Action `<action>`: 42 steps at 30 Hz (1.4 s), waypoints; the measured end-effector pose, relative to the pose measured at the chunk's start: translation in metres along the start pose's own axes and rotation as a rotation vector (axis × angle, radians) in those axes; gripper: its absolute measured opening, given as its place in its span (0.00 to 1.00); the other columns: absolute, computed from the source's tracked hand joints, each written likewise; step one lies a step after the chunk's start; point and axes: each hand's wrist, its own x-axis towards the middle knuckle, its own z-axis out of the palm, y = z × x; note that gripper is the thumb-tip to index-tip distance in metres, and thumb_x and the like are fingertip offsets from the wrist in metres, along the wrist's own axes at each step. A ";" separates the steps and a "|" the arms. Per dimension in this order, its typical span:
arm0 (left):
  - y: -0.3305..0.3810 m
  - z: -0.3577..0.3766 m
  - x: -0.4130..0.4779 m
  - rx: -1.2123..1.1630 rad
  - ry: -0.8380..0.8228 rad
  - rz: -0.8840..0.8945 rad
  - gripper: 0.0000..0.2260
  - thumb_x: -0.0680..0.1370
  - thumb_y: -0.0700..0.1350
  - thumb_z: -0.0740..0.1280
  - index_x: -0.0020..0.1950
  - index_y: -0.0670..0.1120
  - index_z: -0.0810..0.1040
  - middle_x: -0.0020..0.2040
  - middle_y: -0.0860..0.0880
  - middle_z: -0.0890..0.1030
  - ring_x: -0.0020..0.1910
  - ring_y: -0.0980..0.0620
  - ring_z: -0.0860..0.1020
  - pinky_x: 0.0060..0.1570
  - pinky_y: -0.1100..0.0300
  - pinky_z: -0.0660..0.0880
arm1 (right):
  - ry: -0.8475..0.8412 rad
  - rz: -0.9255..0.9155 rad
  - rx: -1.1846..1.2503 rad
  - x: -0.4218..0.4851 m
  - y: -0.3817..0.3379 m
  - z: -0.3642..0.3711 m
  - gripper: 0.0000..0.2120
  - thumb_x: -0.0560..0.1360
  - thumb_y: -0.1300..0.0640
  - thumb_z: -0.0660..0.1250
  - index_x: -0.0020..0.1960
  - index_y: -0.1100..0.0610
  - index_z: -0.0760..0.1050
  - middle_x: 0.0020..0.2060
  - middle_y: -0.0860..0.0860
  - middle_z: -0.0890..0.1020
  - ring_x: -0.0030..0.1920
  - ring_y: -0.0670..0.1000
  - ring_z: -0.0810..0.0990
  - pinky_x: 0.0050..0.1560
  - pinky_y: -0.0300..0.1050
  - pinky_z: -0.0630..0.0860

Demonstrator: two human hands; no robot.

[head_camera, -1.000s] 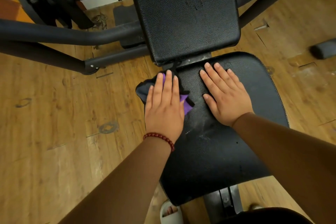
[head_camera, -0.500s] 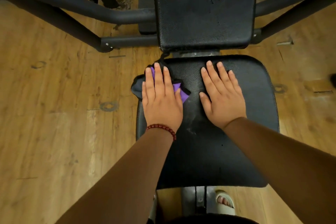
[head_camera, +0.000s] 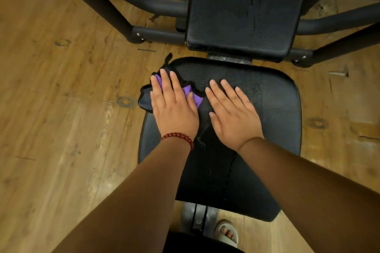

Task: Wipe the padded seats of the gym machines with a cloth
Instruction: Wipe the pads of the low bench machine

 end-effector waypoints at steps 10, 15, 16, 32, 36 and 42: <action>-0.007 0.007 -0.019 -0.019 0.016 -0.053 0.27 0.82 0.54 0.45 0.79 0.42 0.50 0.79 0.42 0.51 0.78 0.41 0.47 0.75 0.48 0.48 | 0.006 -0.007 0.007 0.000 0.000 0.002 0.27 0.79 0.51 0.51 0.77 0.57 0.58 0.77 0.52 0.60 0.76 0.53 0.57 0.76 0.50 0.48; -0.003 0.013 -0.021 -0.012 0.047 -0.107 0.27 0.82 0.53 0.44 0.79 0.41 0.50 0.79 0.41 0.52 0.78 0.41 0.48 0.75 0.47 0.50 | 0.030 -0.018 -0.012 0.001 0.000 0.004 0.27 0.79 0.51 0.51 0.77 0.57 0.59 0.76 0.53 0.61 0.76 0.54 0.57 0.75 0.50 0.48; -0.002 0.016 -0.028 -0.020 0.050 -0.104 0.27 0.82 0.53 0.44 0.78 0.41 0.51 0.79 0.41 0.53 0.78 0.41 0.49 0.75 0.46 0.51 | 0.036 -0.019 -0.009 0.001 0.000 0.004 0.27 0.79 0.51 0.51 0.77 0.57 0.59 0.76 0.53 0.62 0.76 0.54 0.57 0.75 0.50 0.48; -0.013 0.021 -0.069 0.006 0.037 -0.032 0.27 0.82 0.53 0.46 0.78 0.41 0.52 0.78 0.41 0.55 0.77 0.41 0.50 0.74 0.47 0.50 | 0.037 -0.049 0.029 -0.002 -0.001 0.001 0.26 0.79 0.49 0.51 0.76 0.56 0.62 0.76 0.52 0.63 0.76 0.53 0.59 0.74 0.50 0.51; -0.036 0.021 -0.073 0.068 0.025 0.105 0.27 0.82 0.53 0.48 0.77 0.40 0.54 0.78 0.41 0.57 0.77 0.41 0.53 0.73 0.48 0.54 | 0.032 -0.018 0.076 -0.005 -0.005 -0.001 0.27 0.79 0.49 0.50 0.76 0.56 0.62 0.76 0.52 0.63 0.76 0.53 0.58 0.75 0.49 0.49; -0.025 0.018 -0.052 -0.019 0.057 -0.099 0.27 0.82 0.53 0.46 0.78 0.41 0.54 0.79 0.41 0.54 0.78 0.41 0.49 0.74 0.47 0.50 | 0.030 0.033 0.120 -0.033 -0.036 0.012 0.26 0.81 0.49 0.48 0.77 0.58 0.58 0.77 0.52 0.60 0.77 0.51 0.54 0.76 0.47 0.45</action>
